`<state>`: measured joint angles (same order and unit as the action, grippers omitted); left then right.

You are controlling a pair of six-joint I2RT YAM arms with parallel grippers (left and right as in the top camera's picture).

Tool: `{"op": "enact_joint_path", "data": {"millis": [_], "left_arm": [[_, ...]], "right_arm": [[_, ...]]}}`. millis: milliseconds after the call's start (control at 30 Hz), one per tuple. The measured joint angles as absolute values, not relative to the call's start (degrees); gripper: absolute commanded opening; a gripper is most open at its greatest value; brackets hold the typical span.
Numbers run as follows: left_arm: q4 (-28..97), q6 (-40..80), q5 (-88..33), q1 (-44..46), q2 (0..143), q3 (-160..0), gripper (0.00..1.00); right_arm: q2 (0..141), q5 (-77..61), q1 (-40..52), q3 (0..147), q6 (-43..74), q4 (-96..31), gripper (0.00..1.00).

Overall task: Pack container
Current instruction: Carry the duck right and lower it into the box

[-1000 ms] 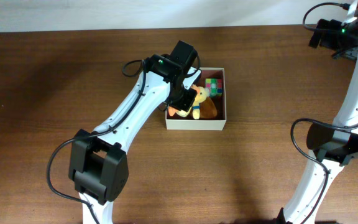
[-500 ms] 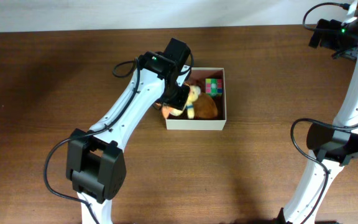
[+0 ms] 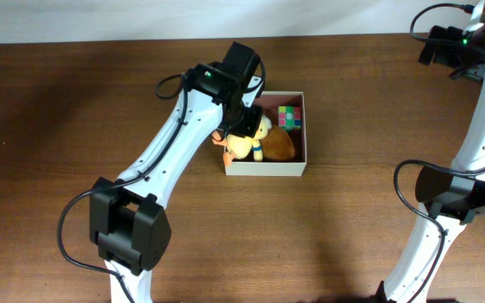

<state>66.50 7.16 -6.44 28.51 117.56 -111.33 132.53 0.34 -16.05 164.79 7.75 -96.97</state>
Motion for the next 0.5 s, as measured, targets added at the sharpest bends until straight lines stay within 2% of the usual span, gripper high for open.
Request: {"op": "enact_joint_path", "data": {"millis": [500], "left_arm": [[69.7, 6.4, -5.7, 28.5, 117.6, -112.4, 0.02]], "right_arm": [[132.5, 0.3, -16.1, 164.8, 7.8, -97.0, 0.98]]}}
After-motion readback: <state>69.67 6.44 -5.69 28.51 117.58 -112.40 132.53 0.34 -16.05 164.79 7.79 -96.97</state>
